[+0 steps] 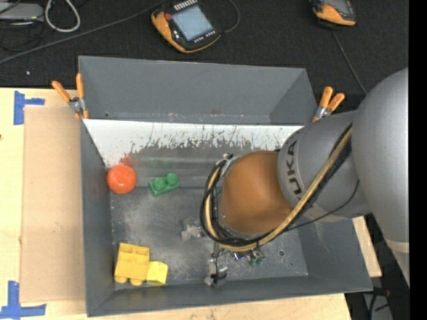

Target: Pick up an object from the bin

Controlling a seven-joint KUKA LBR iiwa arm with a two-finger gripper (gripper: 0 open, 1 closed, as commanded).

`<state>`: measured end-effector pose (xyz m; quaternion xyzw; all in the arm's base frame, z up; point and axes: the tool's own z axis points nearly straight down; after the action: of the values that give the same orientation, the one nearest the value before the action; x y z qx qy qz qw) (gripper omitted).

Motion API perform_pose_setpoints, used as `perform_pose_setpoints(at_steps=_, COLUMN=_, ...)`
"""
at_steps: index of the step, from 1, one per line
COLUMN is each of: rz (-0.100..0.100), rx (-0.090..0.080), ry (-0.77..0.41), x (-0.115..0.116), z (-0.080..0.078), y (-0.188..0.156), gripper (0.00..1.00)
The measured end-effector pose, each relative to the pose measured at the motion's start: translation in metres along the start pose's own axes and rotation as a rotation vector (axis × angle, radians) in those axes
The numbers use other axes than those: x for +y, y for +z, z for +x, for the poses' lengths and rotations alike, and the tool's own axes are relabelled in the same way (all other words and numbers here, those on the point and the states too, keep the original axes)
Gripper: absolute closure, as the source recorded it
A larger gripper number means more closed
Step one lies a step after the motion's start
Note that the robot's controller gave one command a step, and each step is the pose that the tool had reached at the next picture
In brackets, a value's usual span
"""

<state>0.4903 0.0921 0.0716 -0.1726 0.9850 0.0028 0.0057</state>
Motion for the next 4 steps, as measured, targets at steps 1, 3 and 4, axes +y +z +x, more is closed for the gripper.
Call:
perform_pose_setpoints(at_steps=1, rz=0.001, rx=0.005, ry=0.039, x=0.037, z=-0.023, y=0.001, gripper=0.0)
perform_pose_setpoints(at_steps=3, rz=0.001, rx=0.004, ry=-0.044, x=0.11, z=-0.055, y=0.002, gripper=0.0)
perform_pose_setpoints(at_steps=4, rz=0.001, rx=0.004, ry=0.04, x=0.093, z=-0.045, y=-0.029, gripper=0.0)
